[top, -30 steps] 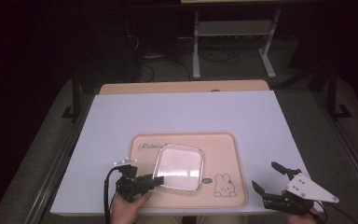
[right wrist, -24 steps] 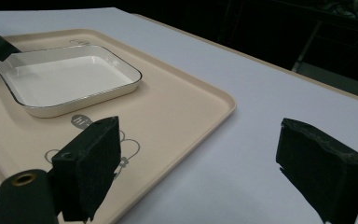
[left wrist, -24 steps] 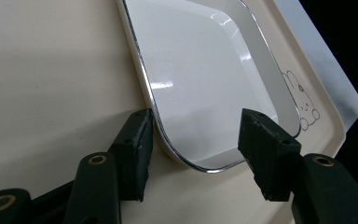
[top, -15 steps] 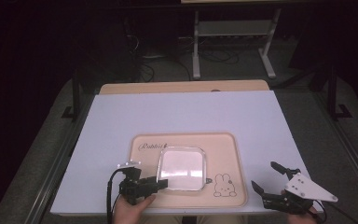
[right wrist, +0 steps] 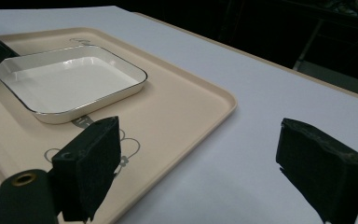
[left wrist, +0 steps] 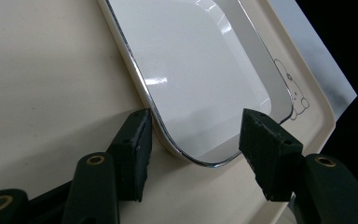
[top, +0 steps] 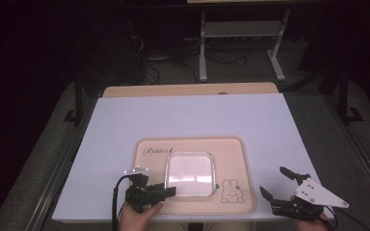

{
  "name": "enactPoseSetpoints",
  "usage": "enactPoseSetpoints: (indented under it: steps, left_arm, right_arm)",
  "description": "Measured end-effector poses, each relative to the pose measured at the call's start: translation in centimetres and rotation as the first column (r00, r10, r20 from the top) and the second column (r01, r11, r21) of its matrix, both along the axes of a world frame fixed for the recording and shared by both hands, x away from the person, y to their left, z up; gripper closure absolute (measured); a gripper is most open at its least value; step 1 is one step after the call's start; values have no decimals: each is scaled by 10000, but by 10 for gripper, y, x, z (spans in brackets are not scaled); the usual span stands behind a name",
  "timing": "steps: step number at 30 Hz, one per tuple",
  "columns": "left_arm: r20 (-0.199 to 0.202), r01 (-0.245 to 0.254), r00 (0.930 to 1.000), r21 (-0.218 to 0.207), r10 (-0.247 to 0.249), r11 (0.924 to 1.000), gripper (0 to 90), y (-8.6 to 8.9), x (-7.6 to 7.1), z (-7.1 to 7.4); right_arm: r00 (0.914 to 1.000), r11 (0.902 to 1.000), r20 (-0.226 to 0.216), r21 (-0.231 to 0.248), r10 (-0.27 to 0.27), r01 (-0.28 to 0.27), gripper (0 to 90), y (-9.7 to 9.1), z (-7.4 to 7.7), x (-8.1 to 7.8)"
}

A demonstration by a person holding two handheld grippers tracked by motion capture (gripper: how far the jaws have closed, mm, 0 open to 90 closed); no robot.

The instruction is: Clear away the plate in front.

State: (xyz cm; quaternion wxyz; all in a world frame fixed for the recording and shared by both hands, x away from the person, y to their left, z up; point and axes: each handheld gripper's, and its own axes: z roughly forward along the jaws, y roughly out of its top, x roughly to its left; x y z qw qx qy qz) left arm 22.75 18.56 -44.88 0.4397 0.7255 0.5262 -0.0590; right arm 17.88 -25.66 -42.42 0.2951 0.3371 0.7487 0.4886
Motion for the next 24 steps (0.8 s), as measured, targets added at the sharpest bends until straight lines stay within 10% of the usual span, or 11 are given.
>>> enactPoseSetpoints:
  steps: [24]
  left_arm:
    - [1128,12,9935,1075,-134,9942,394,8,10,11]
  right_arm:
    - [10000,10000,8,2,43,-43,130,0,0,0]
